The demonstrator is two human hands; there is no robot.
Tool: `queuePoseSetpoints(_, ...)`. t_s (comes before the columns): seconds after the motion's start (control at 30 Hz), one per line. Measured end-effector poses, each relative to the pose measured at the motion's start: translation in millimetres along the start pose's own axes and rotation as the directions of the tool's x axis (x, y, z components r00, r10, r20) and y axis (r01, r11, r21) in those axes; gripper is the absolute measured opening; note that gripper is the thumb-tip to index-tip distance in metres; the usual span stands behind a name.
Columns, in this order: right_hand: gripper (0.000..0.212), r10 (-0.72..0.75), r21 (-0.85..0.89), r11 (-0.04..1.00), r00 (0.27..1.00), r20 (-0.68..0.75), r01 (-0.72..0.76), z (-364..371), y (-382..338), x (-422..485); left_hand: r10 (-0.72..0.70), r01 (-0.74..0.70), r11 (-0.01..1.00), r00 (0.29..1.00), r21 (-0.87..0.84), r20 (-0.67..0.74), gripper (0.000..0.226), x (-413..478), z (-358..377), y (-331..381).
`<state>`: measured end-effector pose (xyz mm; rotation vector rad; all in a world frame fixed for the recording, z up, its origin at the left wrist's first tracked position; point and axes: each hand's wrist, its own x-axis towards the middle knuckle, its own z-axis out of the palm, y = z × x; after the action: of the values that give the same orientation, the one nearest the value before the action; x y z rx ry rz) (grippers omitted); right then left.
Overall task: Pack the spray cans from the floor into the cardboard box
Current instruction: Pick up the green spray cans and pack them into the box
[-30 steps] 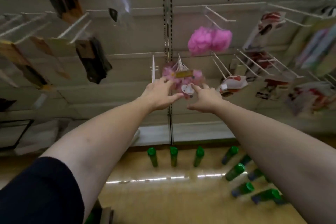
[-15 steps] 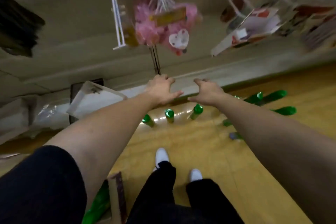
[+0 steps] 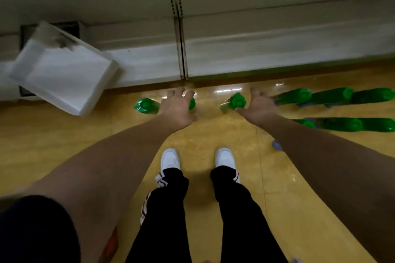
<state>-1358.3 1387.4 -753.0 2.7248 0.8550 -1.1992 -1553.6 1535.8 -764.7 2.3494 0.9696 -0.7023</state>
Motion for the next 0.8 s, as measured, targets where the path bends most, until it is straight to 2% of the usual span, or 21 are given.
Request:
queuePoseSetpoints(0.33,0.098,-0.040,0.000,0.999,0.998,-0.048,0.040,100,5,123,0.011,-0.007,0.997,0.999,0.083,-0.053,0.099,103,91,-33)
queuePoseSetpoints(0.43,0.078,-0.098,-0.079,0.993,0.986,-0.136,0.088,120,13,133,0.006,-0.006,1.000,0.999,0.004,-0.047,0.096,114,106,-43)
queuePoseSetpoints(0.53,0.054,-0.139,-0.108,0.987,0.970,-0.199,0.119,125,19,137,0.022,-0.029,0.995,0.997,-0.094,-0.079,0.075,117,112,-48)
queuePoseSetpoints(0.63,0.051,-0.151,-0.095,0.986,0.968,-0.200,0.134,119,20,134,0.043,-0.052,0.994,0.994,-0.093,-0.097,0.058,113,107,-47)
queuePoseSetpoints(0.8,0.049,-0.188,-0.124,0.978,0.962,-0.199,0.166,83,3,91,0.076,-0.084,0.993,0.993,-0.084,-0.091,0.059,76,64,-37)
